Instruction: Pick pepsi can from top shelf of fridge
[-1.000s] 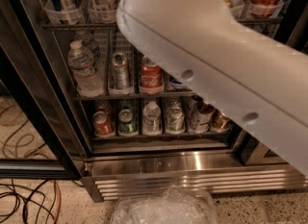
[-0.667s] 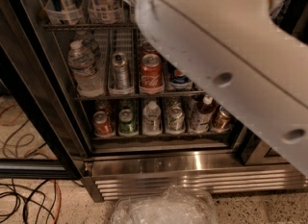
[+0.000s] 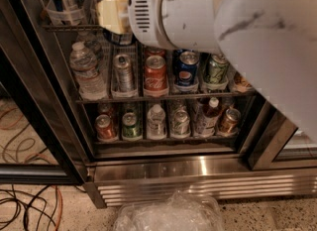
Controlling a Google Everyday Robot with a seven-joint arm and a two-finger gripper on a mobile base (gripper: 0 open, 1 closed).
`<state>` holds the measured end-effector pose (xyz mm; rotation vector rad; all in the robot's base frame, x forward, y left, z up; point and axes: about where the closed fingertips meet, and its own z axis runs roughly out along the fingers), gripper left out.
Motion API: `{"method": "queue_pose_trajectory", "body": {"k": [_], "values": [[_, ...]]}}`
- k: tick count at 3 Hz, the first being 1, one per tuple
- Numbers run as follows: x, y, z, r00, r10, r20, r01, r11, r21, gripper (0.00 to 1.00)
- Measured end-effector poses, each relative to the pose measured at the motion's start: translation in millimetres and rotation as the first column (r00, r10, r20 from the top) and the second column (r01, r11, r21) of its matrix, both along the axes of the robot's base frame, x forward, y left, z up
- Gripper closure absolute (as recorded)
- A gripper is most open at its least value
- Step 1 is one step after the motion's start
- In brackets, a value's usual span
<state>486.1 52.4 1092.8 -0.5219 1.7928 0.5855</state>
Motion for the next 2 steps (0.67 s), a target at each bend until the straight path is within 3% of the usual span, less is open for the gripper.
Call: {"method": "queue_pose_trajectory", "body": {"k": [1, 2], "values": [[-10.1, 5.9, -7.6, 0.9990, 0.041, -0.017, -0.041, 0.998, -0.041, 1.00], [-13.3, 10.8, -3.5, 0.9989, 0.047, -0.010, -0.047, 0.998, -0.043, 1.00]]}}
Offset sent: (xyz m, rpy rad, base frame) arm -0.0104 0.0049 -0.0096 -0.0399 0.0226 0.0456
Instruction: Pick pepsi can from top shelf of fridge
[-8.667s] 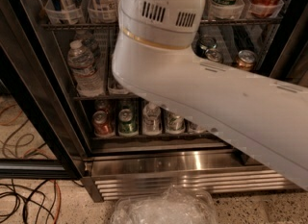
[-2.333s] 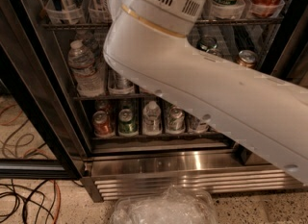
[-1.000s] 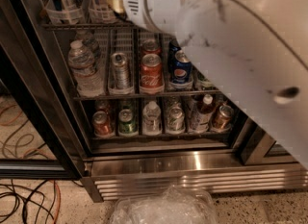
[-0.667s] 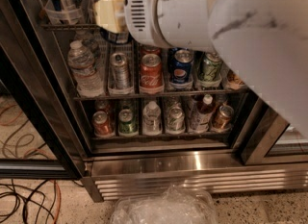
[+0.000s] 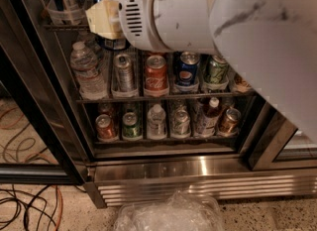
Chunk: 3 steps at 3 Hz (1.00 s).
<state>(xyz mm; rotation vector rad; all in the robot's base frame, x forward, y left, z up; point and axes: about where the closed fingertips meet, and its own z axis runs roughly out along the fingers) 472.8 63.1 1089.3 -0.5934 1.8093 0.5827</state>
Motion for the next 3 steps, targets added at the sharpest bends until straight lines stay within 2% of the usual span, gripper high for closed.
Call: {"method": "queue_pose_trajectory", "body": {"k": [1, 2, 3], "values": [[-32.5, 6.4, -18.4, 0.9978, 0.018, -0.065, -0.019, 1.000, -0.019, 1.00], [-89.7, 18.7, -47.7, 0.9863, 0.048, -0.158, -0.047, 0.999, 0.008, 1.00], [-123.8, 38.1, -62.4, 0.9733, 0.085, -0.213, -0.080, 0.996, 0.034, 1.00]]}}
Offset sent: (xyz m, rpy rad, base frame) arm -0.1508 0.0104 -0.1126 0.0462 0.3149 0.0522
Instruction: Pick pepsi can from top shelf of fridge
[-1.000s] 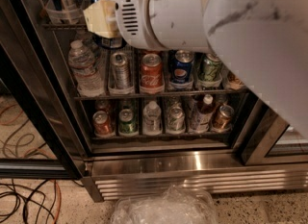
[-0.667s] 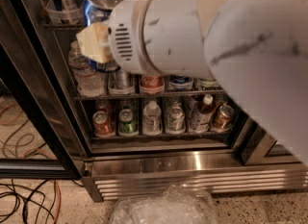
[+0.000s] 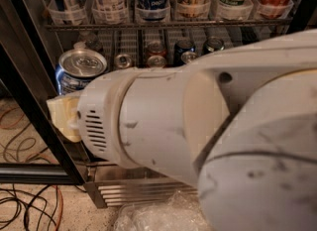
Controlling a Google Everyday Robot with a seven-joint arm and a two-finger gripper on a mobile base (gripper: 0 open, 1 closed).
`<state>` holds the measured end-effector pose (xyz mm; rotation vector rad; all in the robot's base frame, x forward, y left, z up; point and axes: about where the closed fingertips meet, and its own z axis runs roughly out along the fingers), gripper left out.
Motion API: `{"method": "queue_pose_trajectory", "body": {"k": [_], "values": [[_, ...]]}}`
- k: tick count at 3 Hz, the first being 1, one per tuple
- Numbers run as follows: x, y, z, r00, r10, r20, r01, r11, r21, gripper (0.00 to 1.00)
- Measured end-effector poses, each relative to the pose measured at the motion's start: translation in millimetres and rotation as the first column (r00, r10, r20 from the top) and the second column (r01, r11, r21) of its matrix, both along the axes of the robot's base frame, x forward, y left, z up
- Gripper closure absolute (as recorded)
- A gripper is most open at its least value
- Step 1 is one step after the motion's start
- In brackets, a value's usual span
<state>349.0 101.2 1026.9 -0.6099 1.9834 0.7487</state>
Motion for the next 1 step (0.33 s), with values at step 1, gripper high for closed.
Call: {"method": "queue_pose_trajectory", "body": {"k": [1], "values": [[0.0, 0.0, 0.0, 1.0000, 0.000, 0.000, 0.000, 1.000, 0.000, 1.00]]}}
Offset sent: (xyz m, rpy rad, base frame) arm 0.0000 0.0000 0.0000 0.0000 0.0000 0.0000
